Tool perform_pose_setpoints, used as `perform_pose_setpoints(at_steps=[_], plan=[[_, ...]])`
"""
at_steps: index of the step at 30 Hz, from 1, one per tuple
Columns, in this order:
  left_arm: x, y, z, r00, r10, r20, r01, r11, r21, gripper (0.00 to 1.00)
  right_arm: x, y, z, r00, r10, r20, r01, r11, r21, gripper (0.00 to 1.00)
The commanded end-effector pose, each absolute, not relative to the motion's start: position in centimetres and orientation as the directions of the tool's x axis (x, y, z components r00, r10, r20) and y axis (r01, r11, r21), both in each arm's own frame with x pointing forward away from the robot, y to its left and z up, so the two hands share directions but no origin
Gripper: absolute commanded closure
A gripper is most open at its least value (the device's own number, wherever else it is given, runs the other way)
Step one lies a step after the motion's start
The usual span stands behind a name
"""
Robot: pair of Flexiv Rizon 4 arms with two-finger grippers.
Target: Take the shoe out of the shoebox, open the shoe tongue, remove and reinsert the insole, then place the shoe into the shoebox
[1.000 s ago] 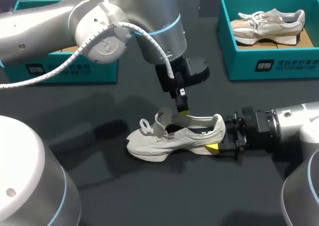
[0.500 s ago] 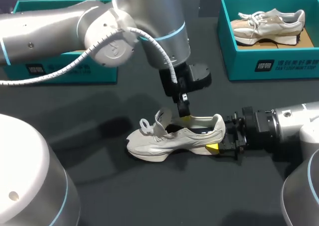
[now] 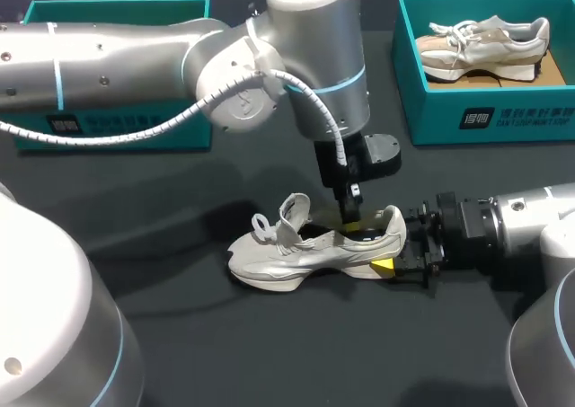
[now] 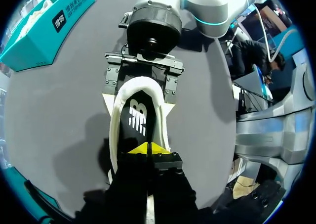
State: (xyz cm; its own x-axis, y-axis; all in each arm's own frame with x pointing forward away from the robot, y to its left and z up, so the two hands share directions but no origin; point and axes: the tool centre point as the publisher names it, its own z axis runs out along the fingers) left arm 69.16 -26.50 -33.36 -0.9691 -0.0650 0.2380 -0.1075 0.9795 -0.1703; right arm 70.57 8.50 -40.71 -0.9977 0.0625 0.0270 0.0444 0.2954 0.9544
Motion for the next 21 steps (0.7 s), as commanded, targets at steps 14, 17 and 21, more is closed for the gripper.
perform_pose_setpoints(at_steps=[14, 17, 21], plan=[[67.7, -23.6, -36.6, -0.957, -0.027, 0.288, -0.05, 0.996, -0.073, 1.0, 70.4, 8.8, -40.8, -0.998, 0.064, 0.027, 0.045, 0.299, 0.953, 1.0], [67.0, -23.4, -37.1, -0.961, -0.018, 0.276, -0.035, 0.998, -0.058, 1.0, 70.4, 8.8, -40.8, -0.998, 0.064, 0.027, 0.045, 0.299, 0.953, 1.0], [66.6, -23.5, -37.6, -0.965, -0.017, 0.263, -0.033, 0.998, -0.058, 1.0, 70.4, 8.8, -40.8, -0.998, 0.064, 0.027, 0.045, 0.299, 0.953, 1.0]])
